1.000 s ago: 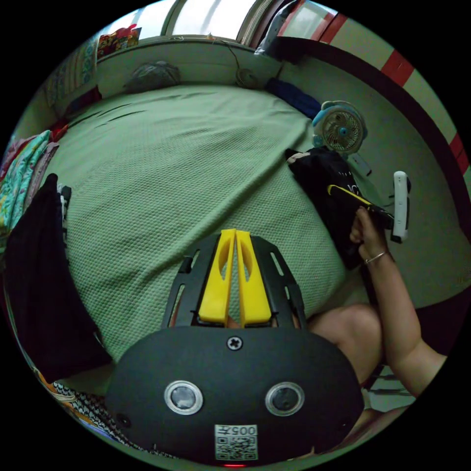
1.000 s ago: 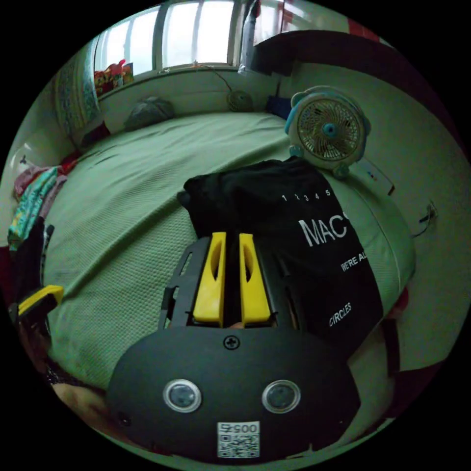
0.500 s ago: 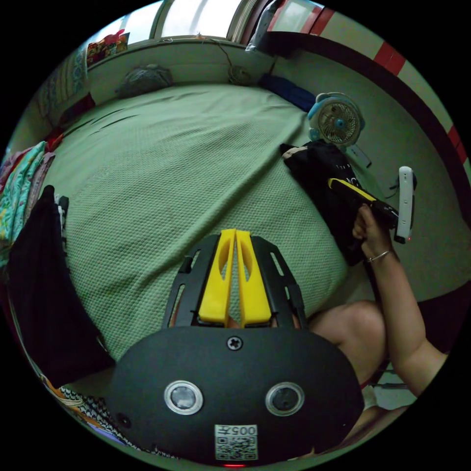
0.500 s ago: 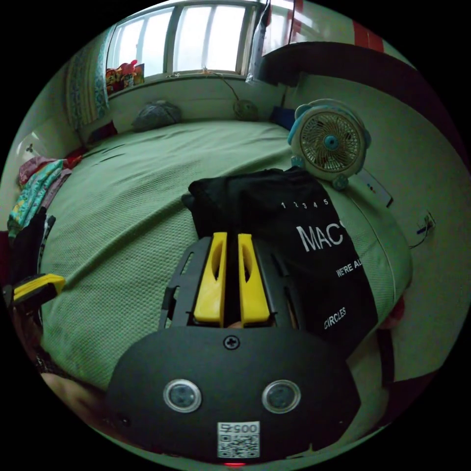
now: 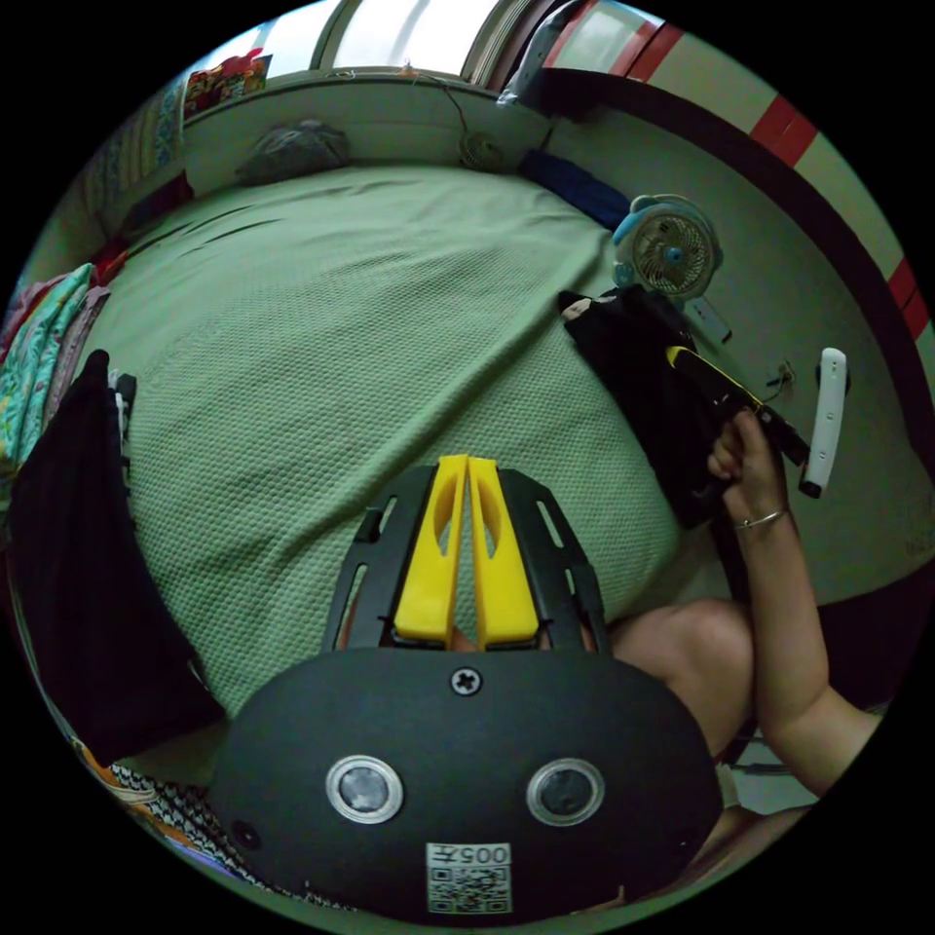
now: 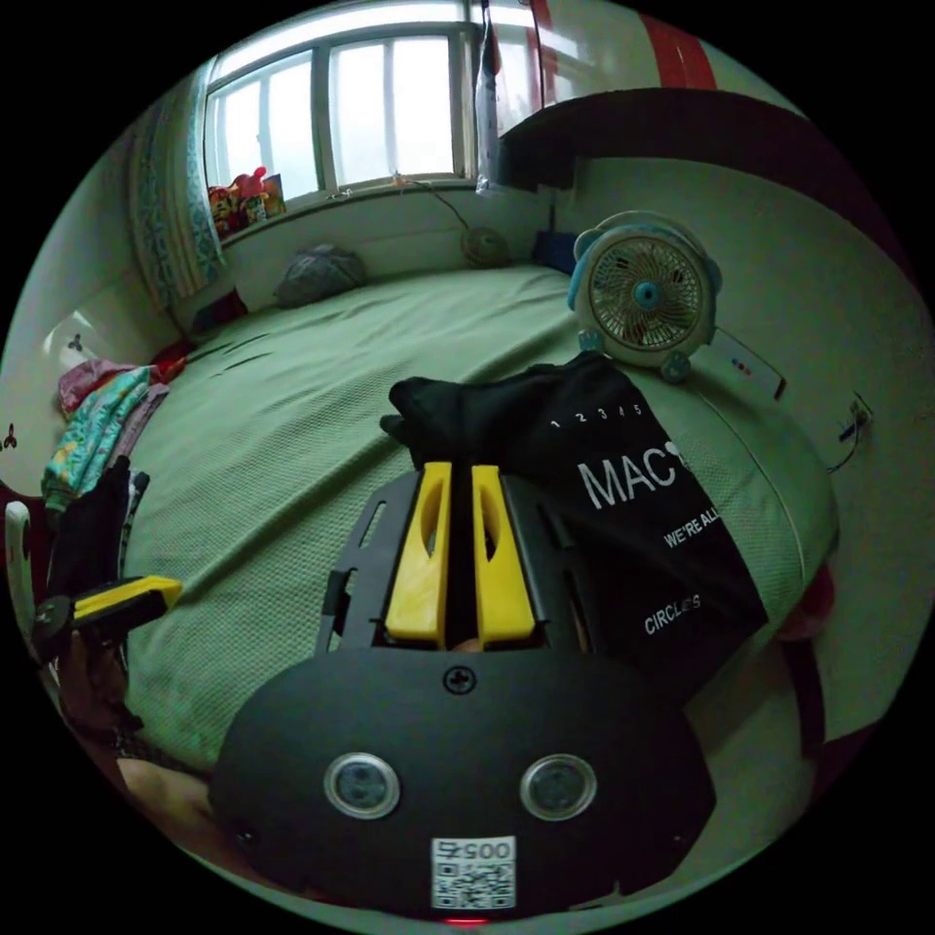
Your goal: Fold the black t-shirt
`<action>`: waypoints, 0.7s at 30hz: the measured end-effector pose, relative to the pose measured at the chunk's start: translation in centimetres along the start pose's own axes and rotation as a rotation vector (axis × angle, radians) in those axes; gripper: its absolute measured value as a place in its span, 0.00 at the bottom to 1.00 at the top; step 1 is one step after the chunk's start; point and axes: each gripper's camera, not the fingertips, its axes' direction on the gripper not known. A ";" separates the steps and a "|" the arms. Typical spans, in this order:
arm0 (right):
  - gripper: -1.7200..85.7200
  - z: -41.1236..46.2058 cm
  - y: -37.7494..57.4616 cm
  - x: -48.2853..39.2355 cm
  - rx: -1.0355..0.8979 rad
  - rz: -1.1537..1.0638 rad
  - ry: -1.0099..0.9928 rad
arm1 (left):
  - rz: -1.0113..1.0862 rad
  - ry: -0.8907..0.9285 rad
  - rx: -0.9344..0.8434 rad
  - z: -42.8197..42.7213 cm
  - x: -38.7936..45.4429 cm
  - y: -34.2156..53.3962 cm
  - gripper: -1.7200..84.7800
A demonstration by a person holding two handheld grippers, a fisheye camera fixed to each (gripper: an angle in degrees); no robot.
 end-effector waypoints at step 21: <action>0.13 7.0 -0.8 -9.0 -0.221 -0.346 0.402 | 0.000 0.008 -0.035 -0.1 -3.3 0.0 0.01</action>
